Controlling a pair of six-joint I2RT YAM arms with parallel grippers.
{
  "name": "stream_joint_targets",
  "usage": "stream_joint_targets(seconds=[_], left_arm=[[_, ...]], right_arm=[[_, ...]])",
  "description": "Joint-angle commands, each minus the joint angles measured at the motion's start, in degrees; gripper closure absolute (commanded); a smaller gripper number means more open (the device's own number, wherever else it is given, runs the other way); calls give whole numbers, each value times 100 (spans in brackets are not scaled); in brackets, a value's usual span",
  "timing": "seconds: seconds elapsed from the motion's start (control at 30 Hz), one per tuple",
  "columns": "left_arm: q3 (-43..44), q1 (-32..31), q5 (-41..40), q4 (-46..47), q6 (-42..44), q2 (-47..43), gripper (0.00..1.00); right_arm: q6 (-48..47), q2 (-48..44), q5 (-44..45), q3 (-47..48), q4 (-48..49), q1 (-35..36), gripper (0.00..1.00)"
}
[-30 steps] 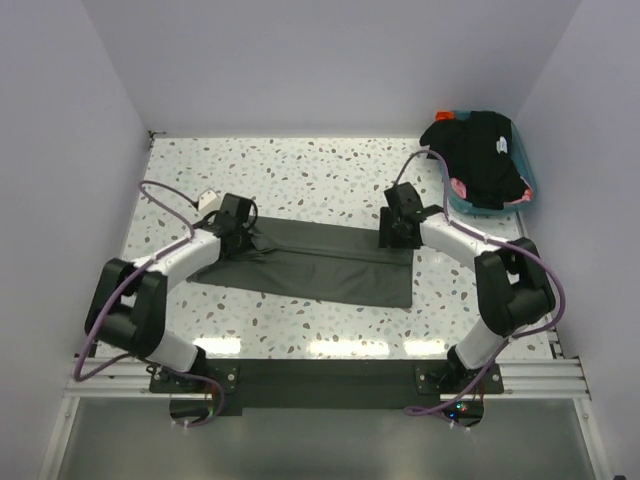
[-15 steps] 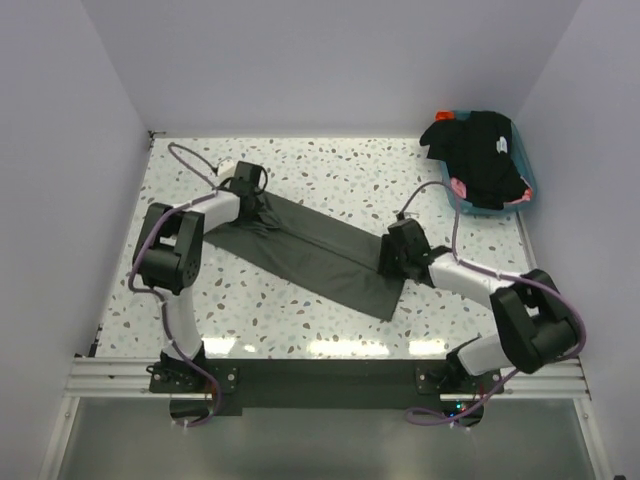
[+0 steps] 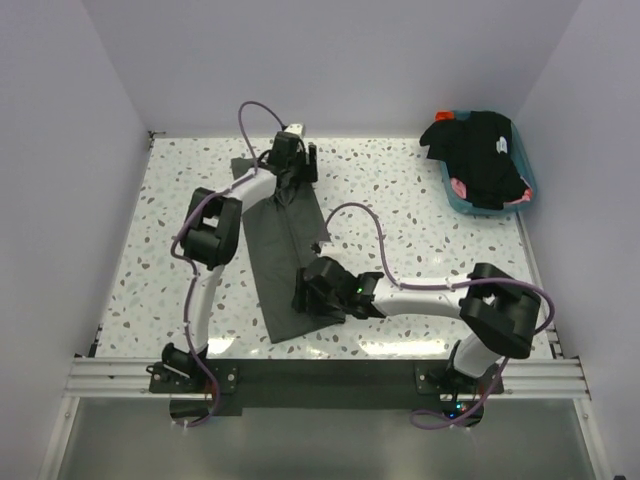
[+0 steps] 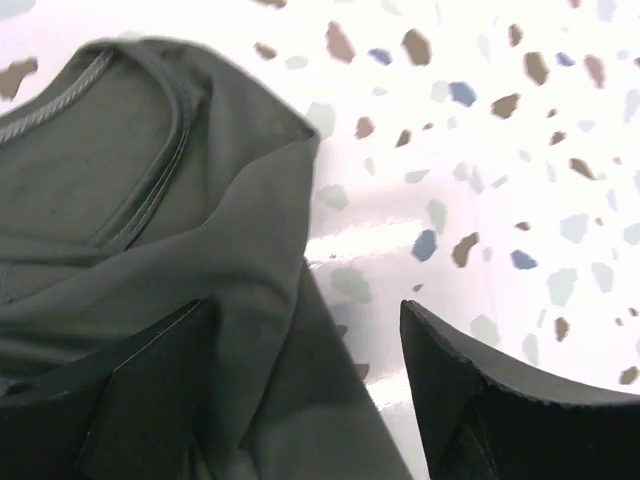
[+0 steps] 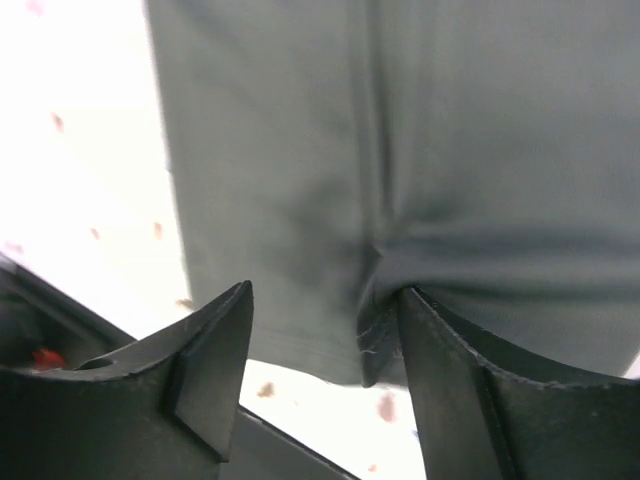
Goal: Fold and stack the t-shirts
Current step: Fold the tshirt
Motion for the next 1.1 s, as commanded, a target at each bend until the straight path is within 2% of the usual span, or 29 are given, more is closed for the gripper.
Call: stream_joint_targets(seconds=[0.0, 0.13, 0.2, 0.27, 0.33, 0.4, 0.5, 0.57, 0.67, 0.77, 0.83, 1.0, 1.07], left_arm=[[491, 80, 606, 499, 464, -306, 19], [554, 106, 492, 499, 360, -964, 15], [143, 98, 317, 788, 140, -1570, 15], [-270, 71, -60, 728, -430, -2227, 17], [-1026, 54, -482, 596, -1069, -2686, 23], [-1832, -7, -1008, -52, -1537, -3311, 33], [-3204, -183, -1352, -301, -2188, -4224, 45], [-3917, -341, -1555, -300, -2522, -4934, 50], [-5348, -754, -2091, -869, -3067, -5866, 55], [-6298, -1325, -2583, -1431, -3796, -6765, 58], [-6704, -1869, -2848, -1697, -4517, -7273, 58], [-7444, -3099, -3181, -2646, -5947, -7558, 49], [-7550, -3460, -3208, -2867, -6197, -7532, 48]], right_arm=[[22, -49, 490, 593, -288, -35, 35], [-260, -584, 841, 602, -788, -35, 28], [-488, -778, 1113, 620, -1053, -35, 26], [-620, -1023, 1333, 611, -1483, -44, 26], [-787, -1165, 1692, 541, -1888, -44, 24], [-910, -1367, 1782, 375, -2020, -70, 24], [-963, -1570, 1721, 59, -1986, -79, 24], [-981, -1552, 1520, -48, -1845, -141, 26], [-981, -1386, 1352, -118, -1783, -176, 31], [-981, -1368, 1116, -364, -1538, -202, 39], [-990, -1254, 1010, -505, -1318, -211, 40], [-981, -876, 737, -513, -1081, -211, 50], [-911, -753, 719, -592, -1028, -211, 52]])
